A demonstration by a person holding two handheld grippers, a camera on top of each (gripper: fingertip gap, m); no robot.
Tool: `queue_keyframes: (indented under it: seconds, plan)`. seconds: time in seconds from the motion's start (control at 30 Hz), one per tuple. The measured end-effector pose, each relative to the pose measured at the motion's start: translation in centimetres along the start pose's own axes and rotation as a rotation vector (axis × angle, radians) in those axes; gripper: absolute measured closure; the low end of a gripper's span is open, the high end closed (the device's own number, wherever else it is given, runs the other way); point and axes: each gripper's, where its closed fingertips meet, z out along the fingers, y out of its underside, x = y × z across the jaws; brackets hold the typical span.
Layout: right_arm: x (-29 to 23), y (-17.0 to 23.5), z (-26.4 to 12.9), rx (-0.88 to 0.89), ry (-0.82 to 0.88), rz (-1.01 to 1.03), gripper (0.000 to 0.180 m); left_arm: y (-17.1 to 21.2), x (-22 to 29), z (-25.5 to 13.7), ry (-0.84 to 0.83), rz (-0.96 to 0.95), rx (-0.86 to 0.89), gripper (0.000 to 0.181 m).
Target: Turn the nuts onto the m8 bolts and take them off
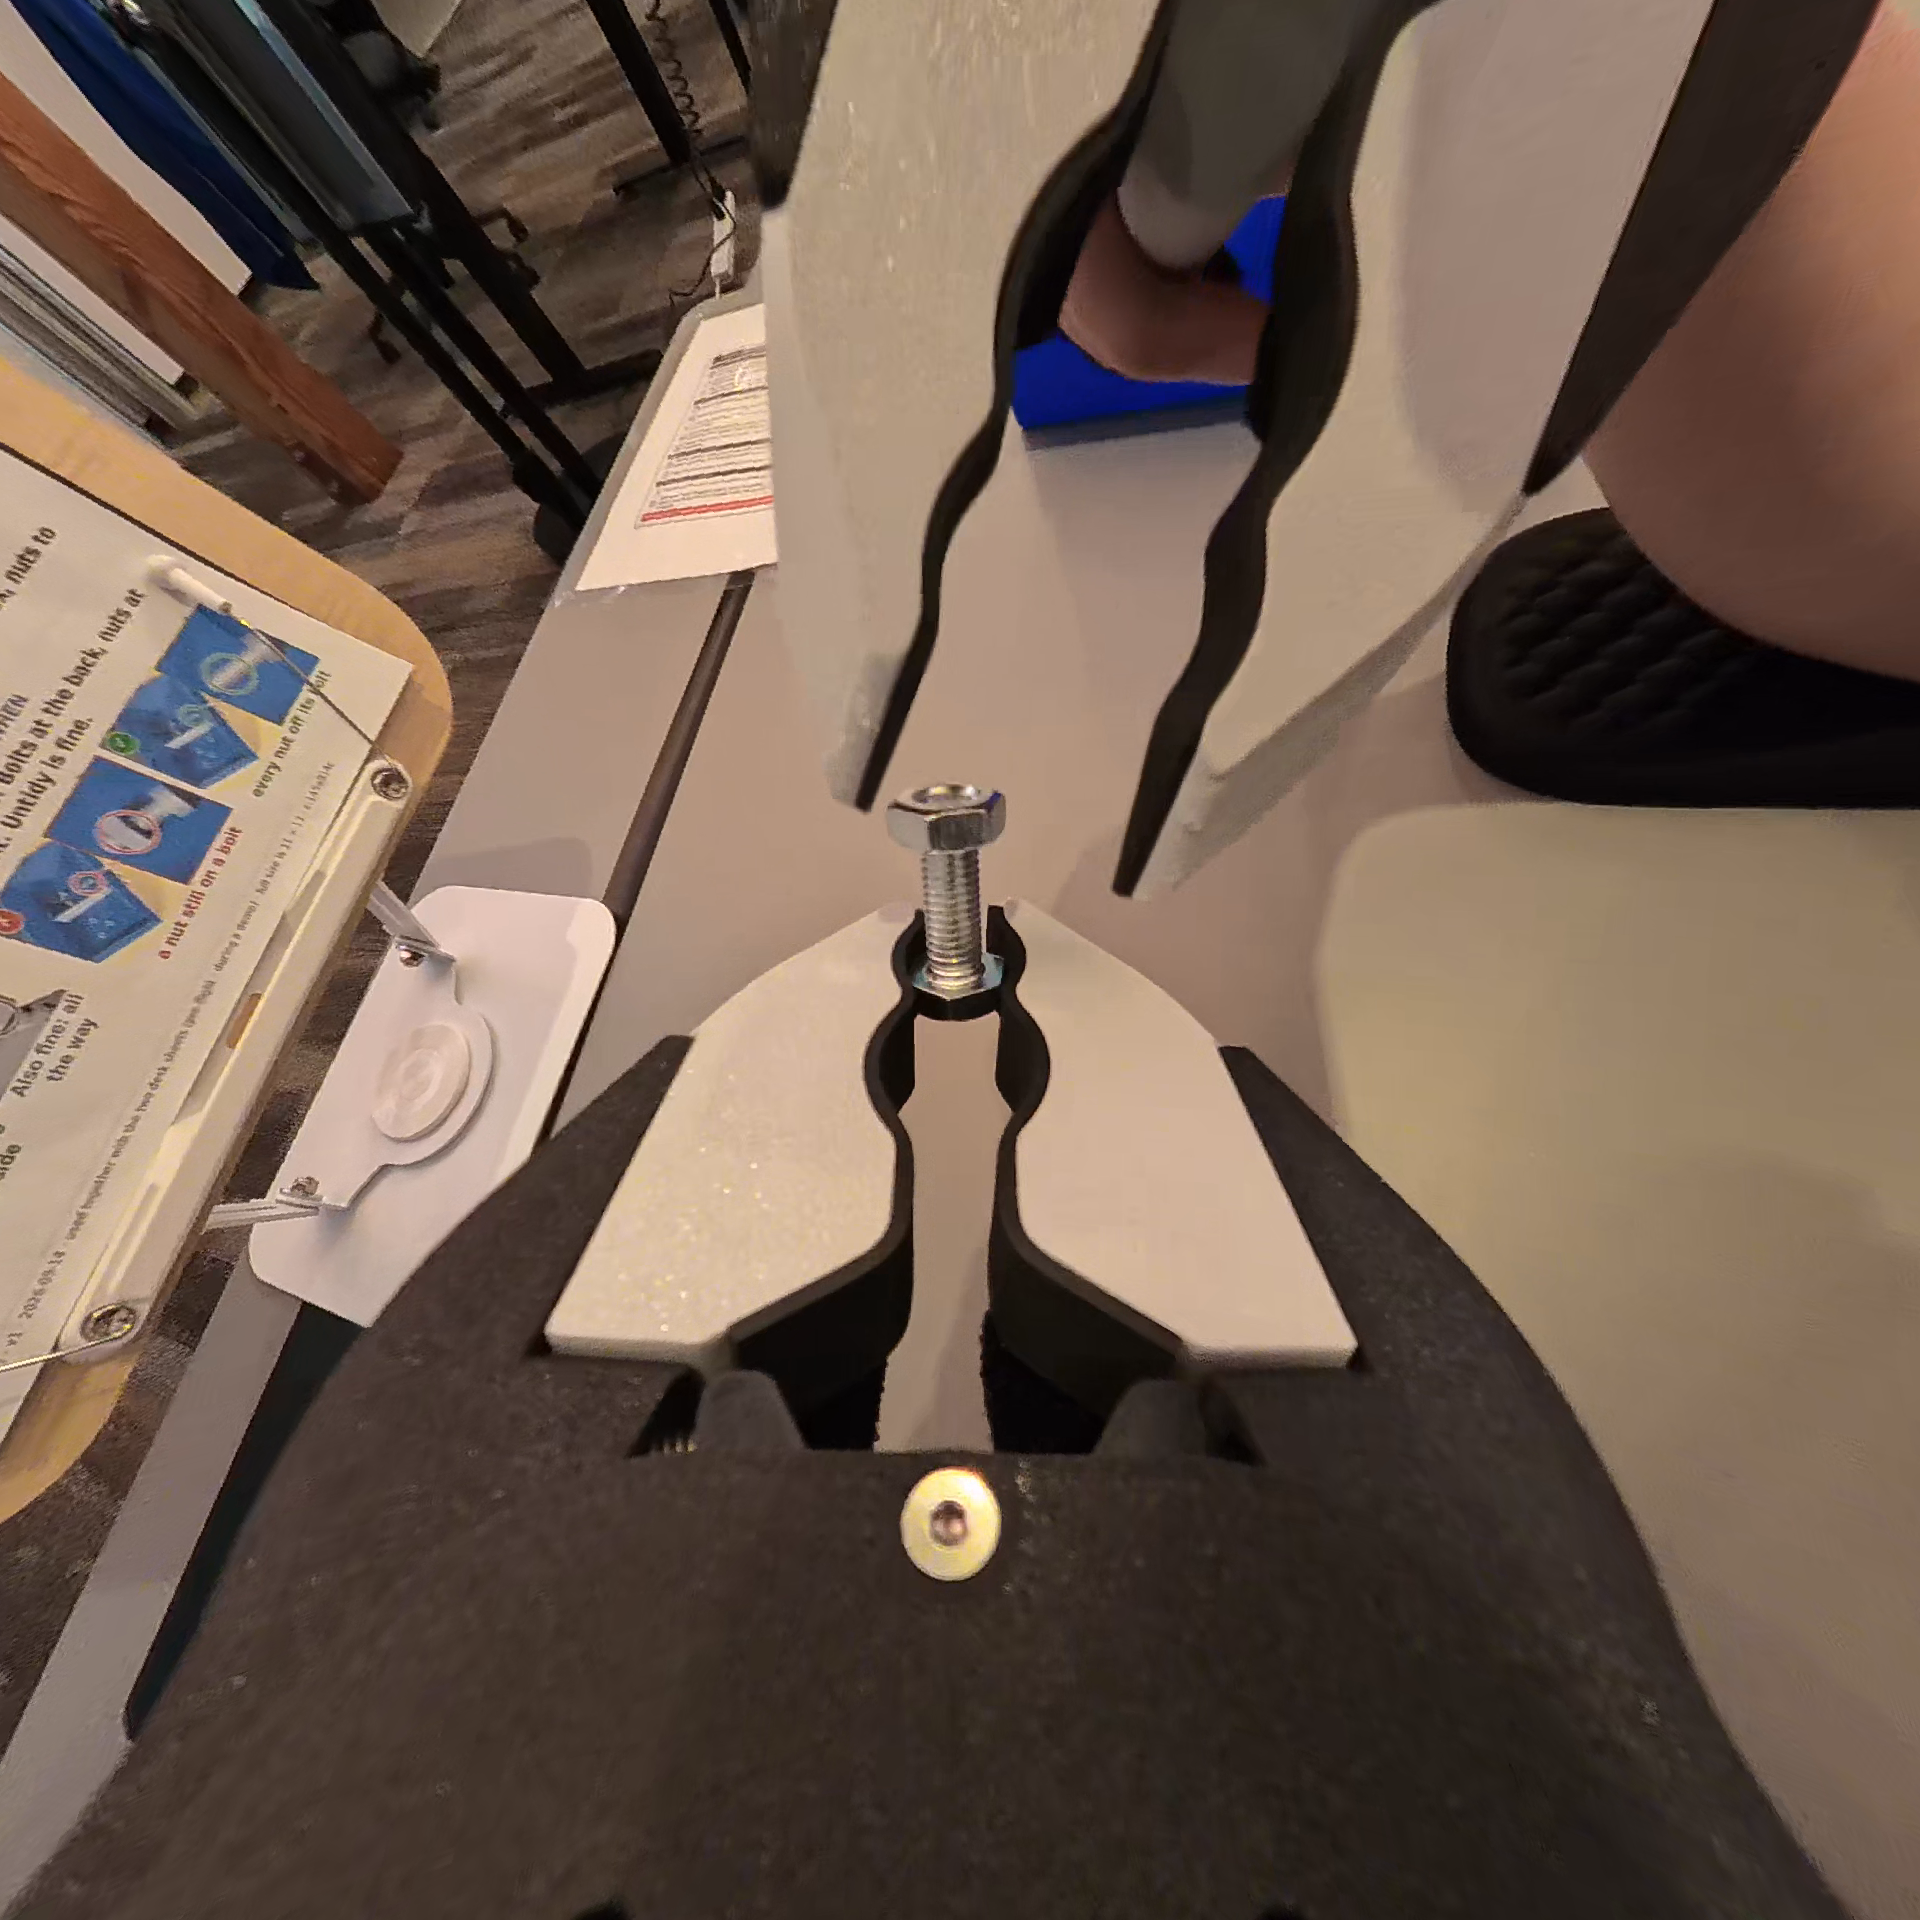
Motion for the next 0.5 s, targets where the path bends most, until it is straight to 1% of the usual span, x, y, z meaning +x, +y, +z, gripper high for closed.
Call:
queue_keyframes:
  seconds: [0.07,0.2,0.27,0.4,0.5]
  plan:
    - [-0.3,0.5,0.3,-0.025,-0.021,0.009,0.147,0.0,0.1,0.1,0.007,0.000,-0.001,0.170]
    - [-0.5,1.8,0.1,-0.068,-0.072,0.074,0.154,0.1,0.0,0.0,0.005,-0.010,0.000,0.170]
    - [0.0,1.7,-0.1,-0.058,-0.045,0.082,0.157,0.0,-0.1,-0.1,0.006,-0.014,0.004,0.170]
    - [0.2,0.1,0.1,0.021,-0.019,0.048,0.148,-0.1,0.2,0.0,0.010,-0.006,0.004,0.170]
    - [-0.4,0.7,0.1,-0.027,-0.053,0.063,0.149,-0.1,0.3,0.0,0.014,-0.003,0.003,0.170]
